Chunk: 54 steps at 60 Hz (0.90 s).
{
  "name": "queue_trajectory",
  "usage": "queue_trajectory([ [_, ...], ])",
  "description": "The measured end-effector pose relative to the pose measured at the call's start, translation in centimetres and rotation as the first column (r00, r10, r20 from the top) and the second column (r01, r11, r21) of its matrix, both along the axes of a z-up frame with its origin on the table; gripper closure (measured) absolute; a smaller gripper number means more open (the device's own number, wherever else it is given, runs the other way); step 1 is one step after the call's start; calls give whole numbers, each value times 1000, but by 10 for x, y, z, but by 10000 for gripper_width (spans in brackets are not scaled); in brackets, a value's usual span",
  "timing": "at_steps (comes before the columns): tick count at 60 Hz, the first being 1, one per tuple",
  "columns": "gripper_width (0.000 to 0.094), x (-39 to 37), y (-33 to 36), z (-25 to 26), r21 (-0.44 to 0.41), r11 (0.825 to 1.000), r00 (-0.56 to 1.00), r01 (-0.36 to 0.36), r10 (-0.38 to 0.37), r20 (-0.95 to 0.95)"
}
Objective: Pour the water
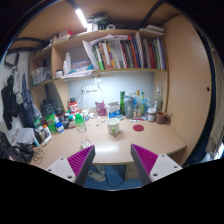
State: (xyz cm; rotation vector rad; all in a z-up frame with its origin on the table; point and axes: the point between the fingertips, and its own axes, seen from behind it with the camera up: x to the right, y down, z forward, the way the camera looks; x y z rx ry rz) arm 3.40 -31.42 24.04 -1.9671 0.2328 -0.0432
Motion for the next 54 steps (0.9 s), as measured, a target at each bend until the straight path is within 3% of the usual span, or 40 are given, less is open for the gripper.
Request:
queue_trajectory([
  [5,138,-28,-5,3,2,1000,1000,20,-20,11],
  [26,138,-12,14,1,42,999,999,19,-20,45],
  [38,131,-19,56,-33,54,998,999,-30,27,38],
  [54,130,-88,160,-97,59,984,985,-169,170,-5],
])
